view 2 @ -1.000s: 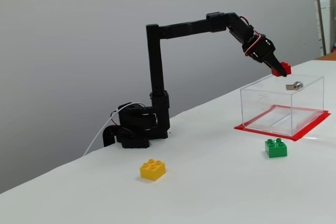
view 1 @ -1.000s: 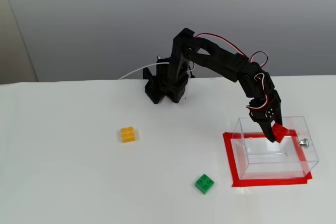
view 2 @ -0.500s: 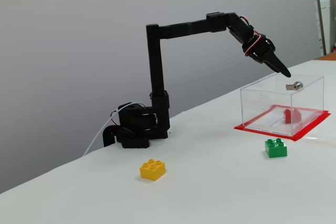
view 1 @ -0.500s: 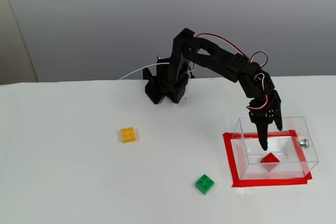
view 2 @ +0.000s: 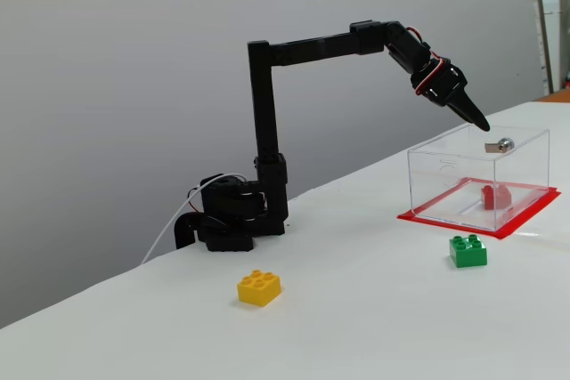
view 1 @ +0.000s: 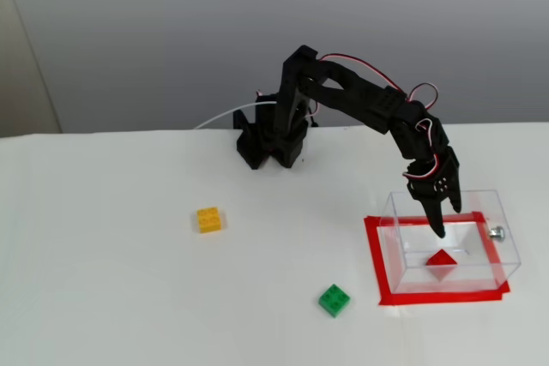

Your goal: Pick the red lego brick and place it into the transparent box

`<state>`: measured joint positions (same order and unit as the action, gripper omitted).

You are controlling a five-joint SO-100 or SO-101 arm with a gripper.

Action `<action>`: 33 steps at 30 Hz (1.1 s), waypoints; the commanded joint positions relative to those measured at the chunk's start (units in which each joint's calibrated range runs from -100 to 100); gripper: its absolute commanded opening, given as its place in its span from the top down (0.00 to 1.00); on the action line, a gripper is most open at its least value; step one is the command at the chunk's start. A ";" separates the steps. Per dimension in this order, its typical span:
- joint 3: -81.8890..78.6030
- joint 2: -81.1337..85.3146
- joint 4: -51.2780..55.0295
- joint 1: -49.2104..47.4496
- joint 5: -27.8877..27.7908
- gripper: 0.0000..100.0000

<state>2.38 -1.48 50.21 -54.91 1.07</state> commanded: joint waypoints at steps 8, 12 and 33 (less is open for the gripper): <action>2.86 4.49 0.35 1.72 -0.24 0.99; 2.14 8.65 0.35 5.27 -0.24 0.99; -16.31 41.06 0.35 39.72 0.13 0.99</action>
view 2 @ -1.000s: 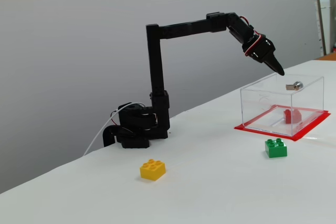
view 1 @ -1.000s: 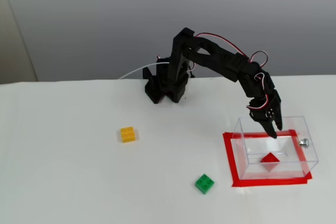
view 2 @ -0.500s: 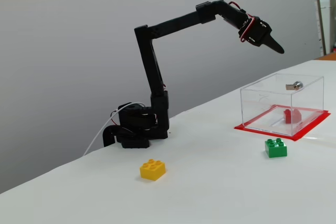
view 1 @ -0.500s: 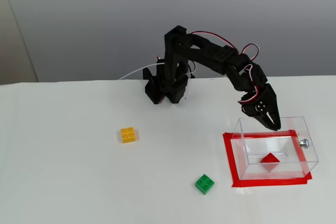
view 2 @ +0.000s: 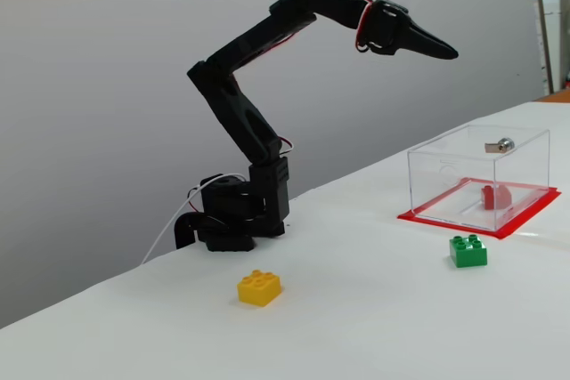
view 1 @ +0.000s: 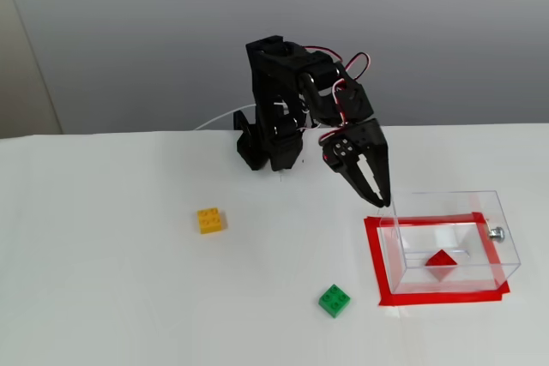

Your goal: Pick the red lego brick and place it into the transparent box

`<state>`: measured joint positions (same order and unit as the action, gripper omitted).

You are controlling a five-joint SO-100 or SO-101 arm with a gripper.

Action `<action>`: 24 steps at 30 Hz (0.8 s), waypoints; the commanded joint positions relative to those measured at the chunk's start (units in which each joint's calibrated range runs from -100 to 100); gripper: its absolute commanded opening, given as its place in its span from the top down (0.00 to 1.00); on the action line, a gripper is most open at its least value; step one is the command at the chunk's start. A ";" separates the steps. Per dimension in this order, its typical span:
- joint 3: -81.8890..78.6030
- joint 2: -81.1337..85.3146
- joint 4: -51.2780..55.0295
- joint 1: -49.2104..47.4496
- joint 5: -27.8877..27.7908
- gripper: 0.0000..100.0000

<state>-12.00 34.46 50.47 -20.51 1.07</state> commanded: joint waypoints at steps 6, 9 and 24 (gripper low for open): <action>-9.61 12.76 0.09 15.45 0.02 0.99; -12.95 16.15 0.09 19.44 -0.14 0.99; -29.77 30.16 -0.78 32.01 -0.19 0.99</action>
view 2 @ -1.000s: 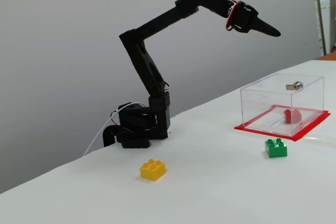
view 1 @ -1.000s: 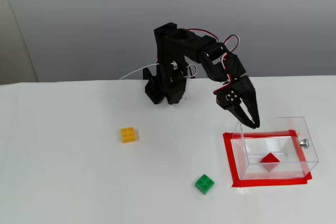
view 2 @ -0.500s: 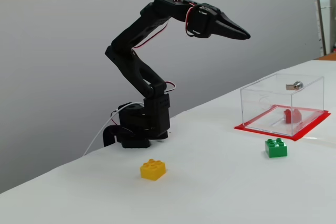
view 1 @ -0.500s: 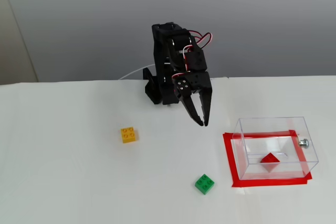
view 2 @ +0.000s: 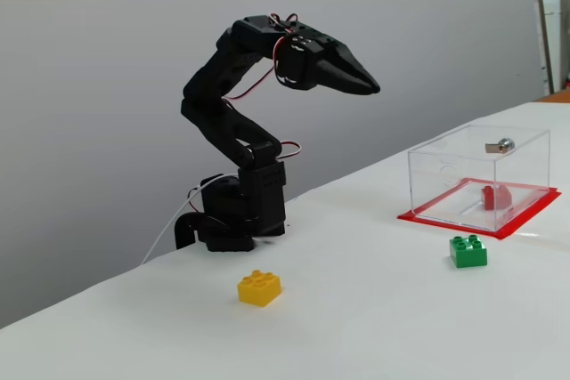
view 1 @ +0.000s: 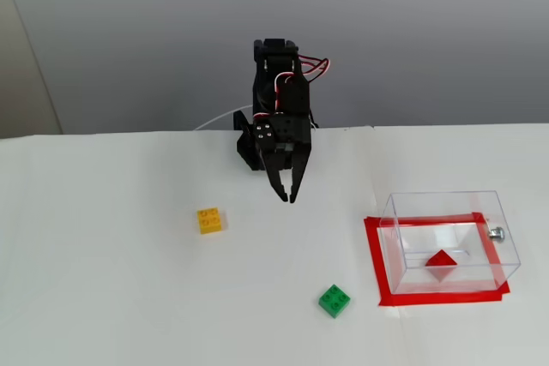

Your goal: Pick the red lego brick and place it into the transparent box

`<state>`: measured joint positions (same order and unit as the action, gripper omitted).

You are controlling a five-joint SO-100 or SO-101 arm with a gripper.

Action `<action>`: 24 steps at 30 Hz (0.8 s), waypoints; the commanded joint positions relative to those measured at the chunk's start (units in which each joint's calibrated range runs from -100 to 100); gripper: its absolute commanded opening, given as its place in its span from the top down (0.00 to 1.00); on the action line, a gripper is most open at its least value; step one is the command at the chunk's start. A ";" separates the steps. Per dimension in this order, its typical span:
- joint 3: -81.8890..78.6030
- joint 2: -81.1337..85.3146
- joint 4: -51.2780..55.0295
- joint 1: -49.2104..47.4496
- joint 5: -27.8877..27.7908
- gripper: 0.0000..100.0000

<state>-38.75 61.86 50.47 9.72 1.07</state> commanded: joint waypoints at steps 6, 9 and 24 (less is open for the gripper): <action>-15.32 12.34 -0.86 2.59 -0.24 0.99; -20.57 17.44 -0.86 2.22 -0.19 0.99; -40.01 34.92 -0.86 -5.10 -0.24 0.99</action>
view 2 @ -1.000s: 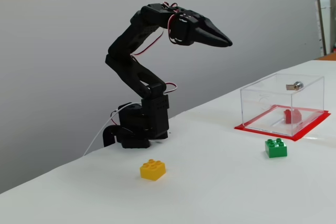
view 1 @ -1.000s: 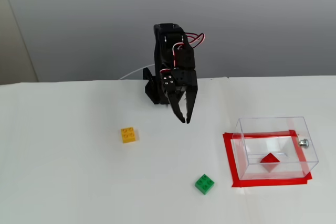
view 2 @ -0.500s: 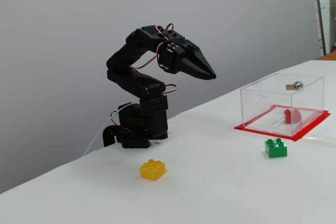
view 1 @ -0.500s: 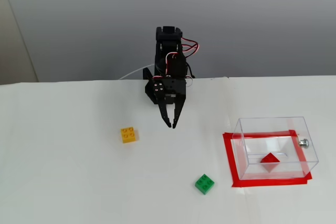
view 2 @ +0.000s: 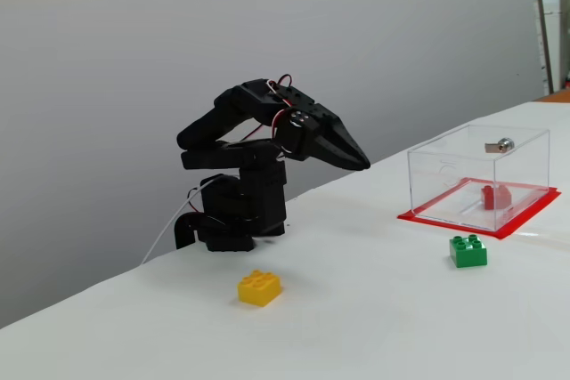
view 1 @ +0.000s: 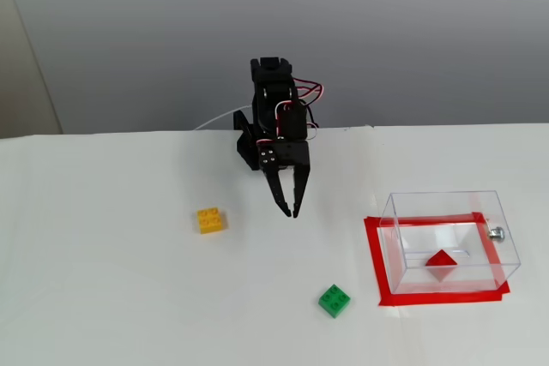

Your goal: Pick the red lego brick and place it into the transparent box

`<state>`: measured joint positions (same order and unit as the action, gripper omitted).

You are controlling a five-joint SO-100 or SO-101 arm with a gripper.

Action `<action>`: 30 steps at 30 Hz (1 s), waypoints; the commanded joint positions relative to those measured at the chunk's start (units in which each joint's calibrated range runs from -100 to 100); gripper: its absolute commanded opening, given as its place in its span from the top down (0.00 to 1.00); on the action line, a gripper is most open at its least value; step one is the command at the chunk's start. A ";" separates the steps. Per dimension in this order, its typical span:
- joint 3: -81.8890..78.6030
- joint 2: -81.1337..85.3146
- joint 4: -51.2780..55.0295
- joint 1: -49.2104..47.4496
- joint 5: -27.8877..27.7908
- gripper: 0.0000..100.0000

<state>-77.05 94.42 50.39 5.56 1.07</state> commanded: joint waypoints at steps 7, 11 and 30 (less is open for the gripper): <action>-9.11 5.41 -0.78 -1.30 -0.34 0.99; -12.01 5.41 -0.52 -1.30 -0.34 0.99; -15.99 5.41 21.24 -3.08 0.13 0.99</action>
<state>-94.00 99.24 68.81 2.46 1.07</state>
